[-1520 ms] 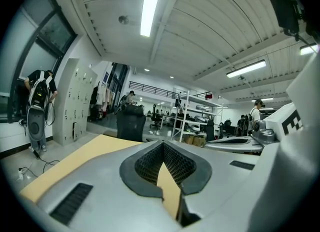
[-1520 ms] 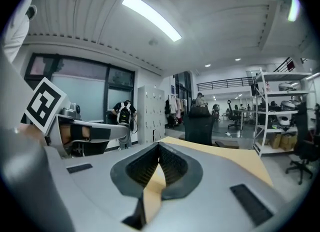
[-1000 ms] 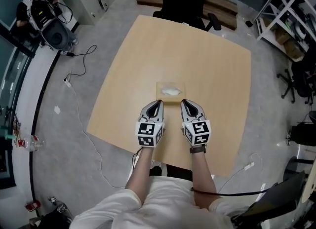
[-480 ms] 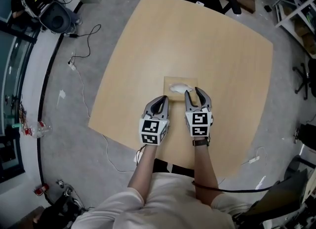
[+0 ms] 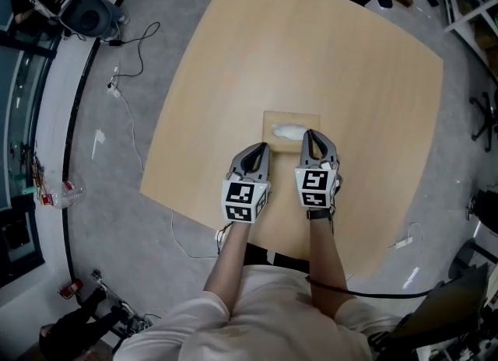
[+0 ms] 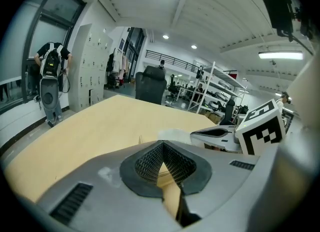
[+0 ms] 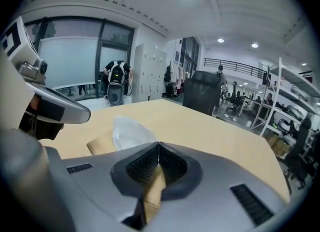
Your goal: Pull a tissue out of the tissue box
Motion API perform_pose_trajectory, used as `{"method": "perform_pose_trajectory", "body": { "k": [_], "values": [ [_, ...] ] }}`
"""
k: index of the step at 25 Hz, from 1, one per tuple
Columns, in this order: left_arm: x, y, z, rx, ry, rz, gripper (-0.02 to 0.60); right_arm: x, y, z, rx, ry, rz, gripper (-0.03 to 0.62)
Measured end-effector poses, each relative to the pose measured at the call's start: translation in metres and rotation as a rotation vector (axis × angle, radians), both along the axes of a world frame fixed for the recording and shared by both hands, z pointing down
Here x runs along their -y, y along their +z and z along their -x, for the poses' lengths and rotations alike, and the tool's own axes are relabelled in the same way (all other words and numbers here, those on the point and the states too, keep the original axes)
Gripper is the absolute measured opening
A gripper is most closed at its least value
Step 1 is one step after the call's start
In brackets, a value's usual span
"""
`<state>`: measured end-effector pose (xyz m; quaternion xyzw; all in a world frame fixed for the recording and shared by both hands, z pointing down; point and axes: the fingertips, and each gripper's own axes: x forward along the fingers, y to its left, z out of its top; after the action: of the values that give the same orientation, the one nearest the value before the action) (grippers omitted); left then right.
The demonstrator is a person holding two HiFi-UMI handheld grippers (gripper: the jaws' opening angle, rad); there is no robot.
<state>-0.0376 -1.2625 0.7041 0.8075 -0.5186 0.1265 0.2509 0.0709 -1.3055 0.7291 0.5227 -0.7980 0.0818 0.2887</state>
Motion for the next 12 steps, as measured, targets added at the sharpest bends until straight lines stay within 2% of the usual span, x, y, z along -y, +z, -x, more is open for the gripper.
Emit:
{"method": "perform_pose_trajectory", "body": {
  "k": [5, 12],
  "values": [
    [-0.001, -0.014, -0.002, -0.018, 0.006, -0.024, 0.0, -0.004, -0.025, -0.003, 0.029, 0.008, -0.02, 0.003],
    [-0.013, -0.058, -0.01, -0.036, 0.027, -0.107, 0.0, -0.025, -0.072, -0.004, 0.052, 0.017, -0.086, 0.003]
  ]
}}
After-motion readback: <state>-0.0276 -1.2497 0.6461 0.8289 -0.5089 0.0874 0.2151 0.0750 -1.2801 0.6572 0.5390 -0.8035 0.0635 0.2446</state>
